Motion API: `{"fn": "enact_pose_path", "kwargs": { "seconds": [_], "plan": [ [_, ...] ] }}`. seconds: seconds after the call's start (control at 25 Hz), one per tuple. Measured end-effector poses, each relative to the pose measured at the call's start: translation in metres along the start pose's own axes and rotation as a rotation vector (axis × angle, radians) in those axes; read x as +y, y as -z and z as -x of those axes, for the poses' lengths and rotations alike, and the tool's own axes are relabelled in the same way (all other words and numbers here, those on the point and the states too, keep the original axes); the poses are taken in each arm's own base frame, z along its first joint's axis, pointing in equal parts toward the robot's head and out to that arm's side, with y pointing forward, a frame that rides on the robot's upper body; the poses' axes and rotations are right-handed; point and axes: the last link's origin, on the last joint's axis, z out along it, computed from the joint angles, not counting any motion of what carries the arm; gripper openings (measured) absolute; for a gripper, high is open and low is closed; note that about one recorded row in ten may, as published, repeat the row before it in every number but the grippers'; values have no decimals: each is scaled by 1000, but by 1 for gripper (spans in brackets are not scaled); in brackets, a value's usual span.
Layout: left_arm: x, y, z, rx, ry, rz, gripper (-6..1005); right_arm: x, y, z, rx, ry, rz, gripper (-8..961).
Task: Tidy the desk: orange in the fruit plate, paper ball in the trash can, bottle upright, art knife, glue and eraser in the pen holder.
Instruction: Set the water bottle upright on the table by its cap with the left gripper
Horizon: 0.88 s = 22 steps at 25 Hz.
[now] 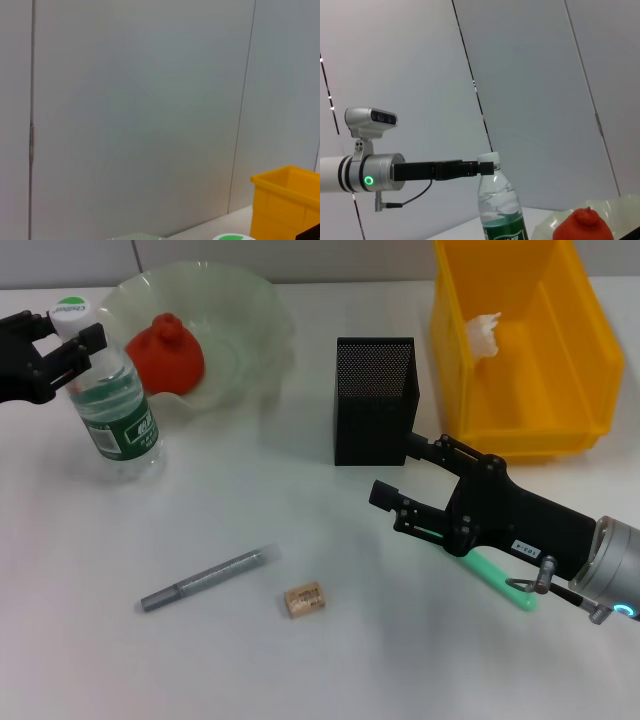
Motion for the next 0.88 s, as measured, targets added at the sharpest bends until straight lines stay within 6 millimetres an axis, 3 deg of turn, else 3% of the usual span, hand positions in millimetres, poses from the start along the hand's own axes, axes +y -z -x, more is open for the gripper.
{"fn": "enact_pose_path", "kwargs": {
  "seconds": [0.88],
  "plan": [
    [0, -4, 6, -7, 12, 1, 492, 0, 0, 0, 0, -2, 0, 723]
  ]
}}
